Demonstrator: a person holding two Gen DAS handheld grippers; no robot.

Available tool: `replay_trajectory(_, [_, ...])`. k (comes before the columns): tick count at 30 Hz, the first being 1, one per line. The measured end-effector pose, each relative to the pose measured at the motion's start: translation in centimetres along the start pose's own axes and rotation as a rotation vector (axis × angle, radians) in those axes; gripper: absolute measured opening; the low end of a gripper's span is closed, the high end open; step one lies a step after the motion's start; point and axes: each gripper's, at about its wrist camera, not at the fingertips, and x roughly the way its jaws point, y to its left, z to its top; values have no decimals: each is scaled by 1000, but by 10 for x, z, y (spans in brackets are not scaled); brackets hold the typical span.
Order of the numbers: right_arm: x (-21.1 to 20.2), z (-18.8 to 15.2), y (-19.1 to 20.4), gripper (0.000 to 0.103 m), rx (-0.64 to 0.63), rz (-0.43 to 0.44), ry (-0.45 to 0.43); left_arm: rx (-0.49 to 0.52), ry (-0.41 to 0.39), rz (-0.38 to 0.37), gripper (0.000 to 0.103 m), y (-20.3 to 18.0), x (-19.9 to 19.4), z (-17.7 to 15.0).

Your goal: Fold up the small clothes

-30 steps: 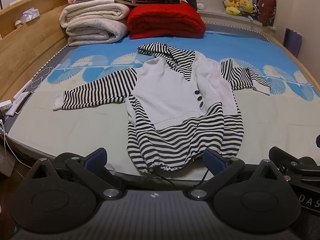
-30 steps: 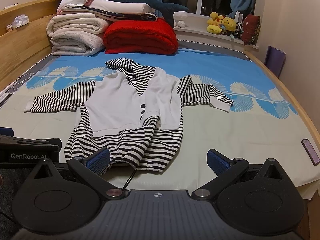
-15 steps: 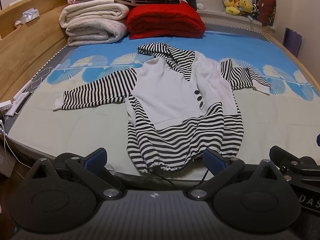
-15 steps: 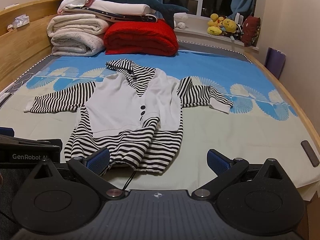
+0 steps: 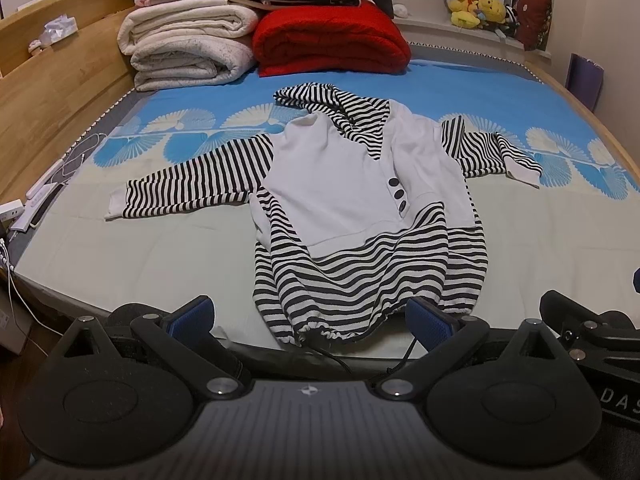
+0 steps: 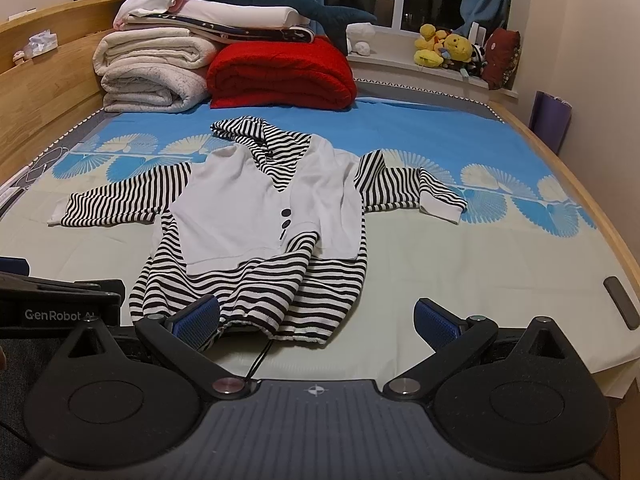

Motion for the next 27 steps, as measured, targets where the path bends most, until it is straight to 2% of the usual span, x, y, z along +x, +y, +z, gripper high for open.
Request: replay_trajectory(27, [0, 0, -1, 102, 3, 3, 1, 3, 1, 0, 102, 0, 1, -4])
